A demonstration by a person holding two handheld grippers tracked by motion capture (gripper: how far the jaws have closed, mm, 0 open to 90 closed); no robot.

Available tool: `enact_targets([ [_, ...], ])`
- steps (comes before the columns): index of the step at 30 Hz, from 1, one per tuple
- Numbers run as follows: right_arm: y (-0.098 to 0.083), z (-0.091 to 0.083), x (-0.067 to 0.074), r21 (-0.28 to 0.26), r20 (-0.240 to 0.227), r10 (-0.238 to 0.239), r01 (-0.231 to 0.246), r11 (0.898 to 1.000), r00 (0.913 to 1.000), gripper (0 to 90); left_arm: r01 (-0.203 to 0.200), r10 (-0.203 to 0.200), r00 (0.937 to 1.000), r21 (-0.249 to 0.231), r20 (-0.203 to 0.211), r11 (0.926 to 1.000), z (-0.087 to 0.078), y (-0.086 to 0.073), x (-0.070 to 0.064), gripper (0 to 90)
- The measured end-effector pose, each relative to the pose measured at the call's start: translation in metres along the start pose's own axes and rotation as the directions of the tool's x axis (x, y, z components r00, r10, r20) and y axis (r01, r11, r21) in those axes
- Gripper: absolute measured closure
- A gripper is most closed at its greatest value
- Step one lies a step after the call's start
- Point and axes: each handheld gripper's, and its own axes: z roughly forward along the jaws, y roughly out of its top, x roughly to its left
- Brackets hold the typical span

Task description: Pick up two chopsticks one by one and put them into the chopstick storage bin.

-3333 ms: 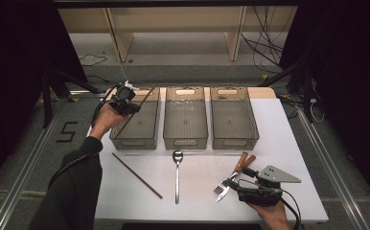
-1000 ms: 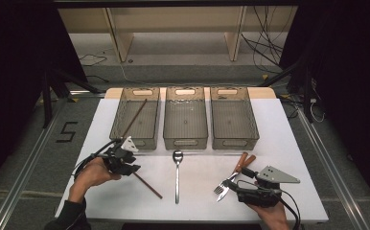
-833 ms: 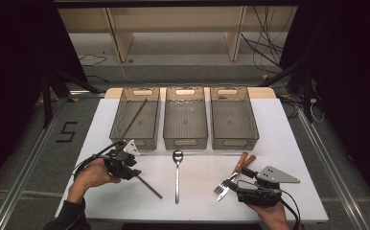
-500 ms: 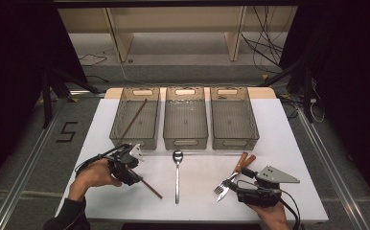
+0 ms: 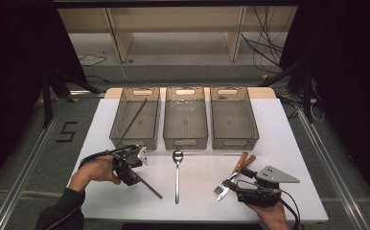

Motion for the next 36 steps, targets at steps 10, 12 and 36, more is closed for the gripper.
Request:
enact_targets([
  [10, 0.0, 0.0, 0.0, 0.001, -0.001, 0.003, -0.003, 1.0, 1.0, 27.1, -0.111, 0.111, 0.9938, 0.035, 0.009, 0.9932, 0.008, 0.005, -0.002, 42.1],
  [12, 0.0, 0.0, 0.0, 0.0, -0.002, 0.003, -0.003, 1.0, 1.0, 27.1, -0.119, 0.118, 0.9928, 0.036, 0.016, 0.9923, 0.01, 0.005, -0.001, 42.8],
  [36, 0.0, 0.0, -0.001, -0.002, -0.003, 0.008, -0.008, 1.0, 1.0, 27.1, -0.144, 0.134, 0.9818, 0.073, 0.135, 0.9868, 0.021, 0.009, 0.014, 56.0],
])
